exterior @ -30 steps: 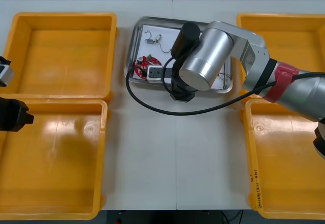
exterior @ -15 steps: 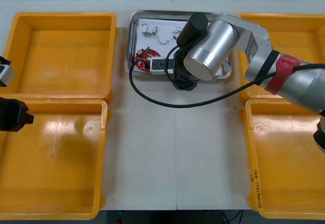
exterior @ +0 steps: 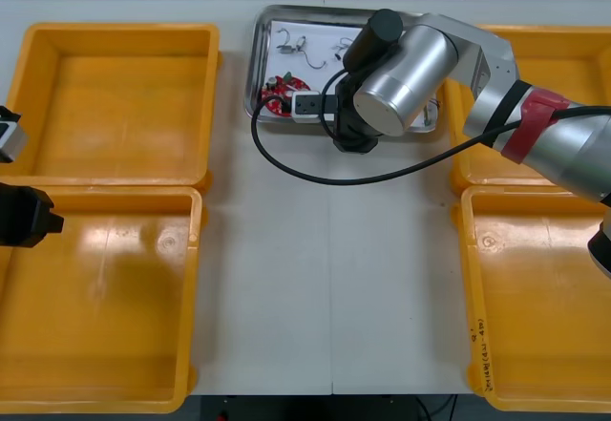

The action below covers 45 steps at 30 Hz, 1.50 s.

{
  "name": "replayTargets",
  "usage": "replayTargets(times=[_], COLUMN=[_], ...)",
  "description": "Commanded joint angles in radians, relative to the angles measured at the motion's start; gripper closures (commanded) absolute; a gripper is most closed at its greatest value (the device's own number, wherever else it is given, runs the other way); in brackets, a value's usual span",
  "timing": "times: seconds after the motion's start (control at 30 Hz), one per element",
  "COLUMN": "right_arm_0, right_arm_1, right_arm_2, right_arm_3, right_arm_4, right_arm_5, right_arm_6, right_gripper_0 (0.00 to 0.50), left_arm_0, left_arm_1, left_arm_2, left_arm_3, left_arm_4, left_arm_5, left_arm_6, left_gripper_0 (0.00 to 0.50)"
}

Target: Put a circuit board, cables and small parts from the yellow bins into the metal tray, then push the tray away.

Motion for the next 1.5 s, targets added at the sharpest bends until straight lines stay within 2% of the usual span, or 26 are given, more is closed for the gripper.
replayTargets(times=[0.03,0.33,0.6,1.2,1.23,1.27,1.3,1.33,1.4,1.43,1.5], right_arm_0=[-0.039,-0.054,-0.086,-0.1,-0.1,-0.1,-0.1,-0.1,-0.1,-0.102,-0.105], right_arm_1=[0.001,0.021,0.076,0.078,0.078,0.079,0.079,0.079,0.078,0.078,0.078], right_arm_2=[-0.014,-0.014,-0.014,-0.013,-0.014,-0.014,-0.014,-0.014,-0.014,-0.016,-0.016], right_arm_3=[0.021,0.027,0.136,0.164,0.164,0.164,0.164,0.164,0.164,0.164,0.164], right_arm_4=[-0.005,0.009,0.004,-0.049,-0.051,-0.052,-0.051,-0.052,-0.051,-0.052,-0.052], right_arm_5=[-0.023,-0.041,-0.092,-0.112,-0.112,-0.112,-0.112,-0.112,-0.112,-0.112,-0.11], right_arm_6=[0.033,0.058,0.09,0.127,0.127,0.127,0.127,0.128,0.13,0.131,0.133], right_gripper_0=[0.5,0.5,0.5,0.5,0.478,0.424,0.325,0.301,0.299,0.261,0.227], left_arm_0=[0.018,0.018,0.018,0.018,0.018,0.018,0.018,0.018,0.018,0.018,0.018], left_arm_1=[0.04,0.04,0.04,0.04,0.04,0.04,0.04,0.04,0.04,0.04,0.04], left_arm_2=[0.018,0.018,0.018,0.018,0.018,0.018,0.018,0.018,0.018,0.018,0.018], left_arm_3=[-0.034,-0.034,-0.034,-0.034,-0.034,-0.034,-0.034,-0.034,-0.034,-0.034,-0.034], left_arm_4=[0.008,0.008,0.008,0.008,0.008,0.008,0.008,0.008,0.008,0.008,0.008], left_arm_5=[0.006,0.006,0.006,0.006,0.006,0.006,0.006,0.006,0.006,0.006,0.006], left_arm_6=[-0.088,-0.088,-0.088,-0.088,-0.088,-0.088,-0.088,-0.088,-0.088,-0.088,-0.088], left_gripper_0=[0.0,0.0,0.0,0.0,0.0,0.0,0.0,0.0,0.0,0.0,0.0])
